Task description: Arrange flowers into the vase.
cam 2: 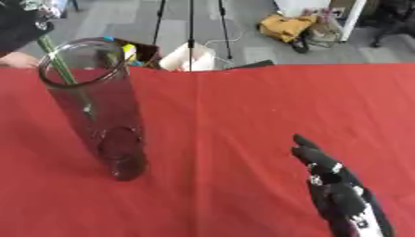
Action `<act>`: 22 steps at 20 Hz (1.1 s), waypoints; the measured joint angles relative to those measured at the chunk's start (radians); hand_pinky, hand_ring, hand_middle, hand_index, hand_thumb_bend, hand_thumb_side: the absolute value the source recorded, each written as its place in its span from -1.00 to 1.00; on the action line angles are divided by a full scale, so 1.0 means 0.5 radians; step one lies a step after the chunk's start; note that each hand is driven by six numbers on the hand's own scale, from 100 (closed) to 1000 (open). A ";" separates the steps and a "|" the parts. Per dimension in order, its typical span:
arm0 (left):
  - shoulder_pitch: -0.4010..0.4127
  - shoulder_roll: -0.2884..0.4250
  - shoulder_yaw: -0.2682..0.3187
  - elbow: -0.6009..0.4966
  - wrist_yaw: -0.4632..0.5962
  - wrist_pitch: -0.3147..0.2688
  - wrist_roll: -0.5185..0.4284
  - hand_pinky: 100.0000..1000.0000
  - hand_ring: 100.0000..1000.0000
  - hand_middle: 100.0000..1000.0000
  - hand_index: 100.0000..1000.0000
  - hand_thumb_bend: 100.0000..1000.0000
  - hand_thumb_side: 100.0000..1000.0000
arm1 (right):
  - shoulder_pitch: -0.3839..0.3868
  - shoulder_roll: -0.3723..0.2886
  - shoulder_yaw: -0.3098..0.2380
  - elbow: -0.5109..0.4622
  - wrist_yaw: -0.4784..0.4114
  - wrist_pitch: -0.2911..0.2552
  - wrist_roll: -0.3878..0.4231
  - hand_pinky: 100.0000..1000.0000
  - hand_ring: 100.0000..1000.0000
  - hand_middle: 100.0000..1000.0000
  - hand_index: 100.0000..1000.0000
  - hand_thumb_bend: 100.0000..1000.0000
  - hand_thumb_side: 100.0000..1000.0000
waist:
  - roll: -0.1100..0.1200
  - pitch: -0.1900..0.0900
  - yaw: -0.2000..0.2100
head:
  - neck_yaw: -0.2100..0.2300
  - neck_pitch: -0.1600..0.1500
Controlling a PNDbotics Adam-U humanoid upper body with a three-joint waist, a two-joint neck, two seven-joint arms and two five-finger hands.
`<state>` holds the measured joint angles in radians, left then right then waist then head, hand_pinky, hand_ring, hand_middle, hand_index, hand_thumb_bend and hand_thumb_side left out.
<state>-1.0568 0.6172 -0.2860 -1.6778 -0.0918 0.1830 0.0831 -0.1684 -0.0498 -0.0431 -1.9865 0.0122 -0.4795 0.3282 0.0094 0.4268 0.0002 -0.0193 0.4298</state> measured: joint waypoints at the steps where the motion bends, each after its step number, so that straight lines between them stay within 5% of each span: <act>1: 0.000 0.005 0.000 0.002 -0.006 0.000 -0.017 0.00 0.26 0.17 0.56 -1.00 0.18 | 0.000 0.000 0.000 0.000 0.002 0.001 0.001 0.92 1.00 -0.94 0.73 -1.00 1.00 | -0.001 0.000 0.000 | 0.000 0.000; 16: 0.022 0.016 0.000 0.035 0.056 -0.013 -0.098 0.24 0.46 0.44 0.82 -1.00 0.60 | 0.000 0.000 0.001 0.000 0.006 0.002 0.002 0.92 1.00 -0.94 0.73 -1.00 1.00 | -0.014 0.000 0.015 | -0.016 -0.009; 22: 0.024 0.038 0.000 0.046 0.006 -0.057 -0.180 0.36 0.52 0.51 0.88 -1.00 0.46 | 0.000 0.000 0.001 0.000 0.007 0.006 0.006 0.93 1.00 -0.96 0.73 -1.00 1.00 | -0.014 0.000 0.015 | -0.017 -0.019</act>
<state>-1.0450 0.6362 -0.2859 -1.6550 -0.0886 0.1543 -0.0069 -0.1685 -0.0498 -0.0426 -1.9865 0.0157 -0.4764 0.3313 0.0025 0.4269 0.0076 -0.0279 0.4203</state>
